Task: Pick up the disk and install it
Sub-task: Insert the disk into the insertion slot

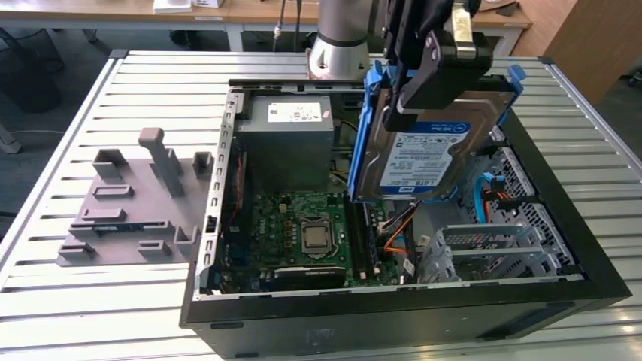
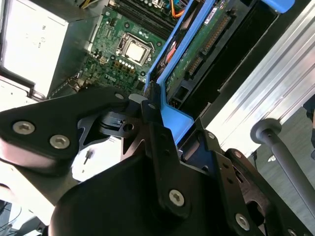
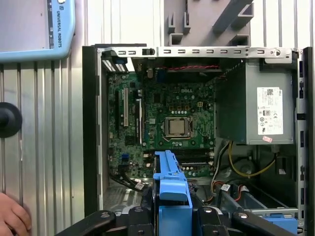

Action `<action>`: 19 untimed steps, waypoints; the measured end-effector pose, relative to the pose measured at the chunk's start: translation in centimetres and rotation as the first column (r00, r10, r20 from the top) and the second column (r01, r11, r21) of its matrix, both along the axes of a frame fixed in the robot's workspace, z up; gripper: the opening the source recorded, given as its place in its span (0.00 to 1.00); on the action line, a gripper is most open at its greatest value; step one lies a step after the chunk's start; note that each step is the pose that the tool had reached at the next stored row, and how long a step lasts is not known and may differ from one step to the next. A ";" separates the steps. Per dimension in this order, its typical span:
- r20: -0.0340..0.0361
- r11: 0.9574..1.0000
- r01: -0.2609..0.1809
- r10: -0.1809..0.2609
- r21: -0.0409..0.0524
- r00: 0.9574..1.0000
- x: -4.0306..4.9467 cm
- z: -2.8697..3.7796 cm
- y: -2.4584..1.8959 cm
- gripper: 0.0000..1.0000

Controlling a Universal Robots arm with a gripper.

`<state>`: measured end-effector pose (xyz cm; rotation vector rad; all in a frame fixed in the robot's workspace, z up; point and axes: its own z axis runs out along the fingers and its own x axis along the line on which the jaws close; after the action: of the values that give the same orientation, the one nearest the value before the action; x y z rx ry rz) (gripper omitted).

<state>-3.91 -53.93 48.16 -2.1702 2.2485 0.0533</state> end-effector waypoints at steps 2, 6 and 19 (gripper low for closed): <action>0.000 1.000 0.001 -0.001 0.000 1.000 0.07 -0.05 -0.14 0.37; 0.000 1.000 0.003 -0.003 0.000 1.000 0.77 -0.15 -0.15 0.37; 0.000 1.000 0.017 -0.017 0.000 1.000 1.77 -0.57 -0.88 0.37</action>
<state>-2.14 -54.80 47.59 -2.1505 2.2673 0.0529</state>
